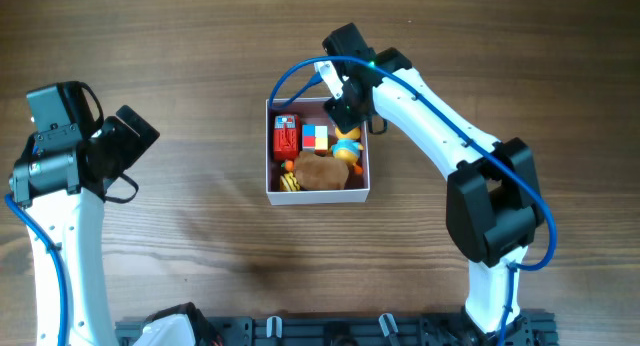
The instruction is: Pack container
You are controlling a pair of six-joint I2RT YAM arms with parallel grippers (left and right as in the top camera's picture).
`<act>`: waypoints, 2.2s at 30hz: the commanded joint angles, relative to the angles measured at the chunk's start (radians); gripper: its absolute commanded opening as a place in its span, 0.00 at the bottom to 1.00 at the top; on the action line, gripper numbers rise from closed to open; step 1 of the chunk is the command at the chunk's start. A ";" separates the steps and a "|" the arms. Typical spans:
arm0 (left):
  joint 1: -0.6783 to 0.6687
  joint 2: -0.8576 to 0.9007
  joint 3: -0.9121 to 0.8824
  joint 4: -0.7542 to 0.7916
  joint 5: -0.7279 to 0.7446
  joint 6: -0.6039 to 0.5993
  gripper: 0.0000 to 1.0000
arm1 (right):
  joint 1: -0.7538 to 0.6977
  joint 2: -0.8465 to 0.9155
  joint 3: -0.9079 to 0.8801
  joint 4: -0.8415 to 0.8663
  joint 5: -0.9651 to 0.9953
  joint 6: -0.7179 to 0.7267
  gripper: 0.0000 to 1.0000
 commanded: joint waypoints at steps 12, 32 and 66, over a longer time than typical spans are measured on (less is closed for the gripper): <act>-0.344 -0.010 0.015 0.142 0.005 0.231 1.00 | -0.330 -0.475 -0.002 0.025 0.036 0.211 1.00; -0.344 -0.531 -0.311 0.162 0.035 0.214 1.00 | -0.531 -1.252 -0.642 0.052 0.011 0.219 1.00; -0.344 -0.912 -0.494 0.047 0.032 0.148 1.00 | -0.481 -2.040 -1.454 0.618 -0.197 0.211 1.00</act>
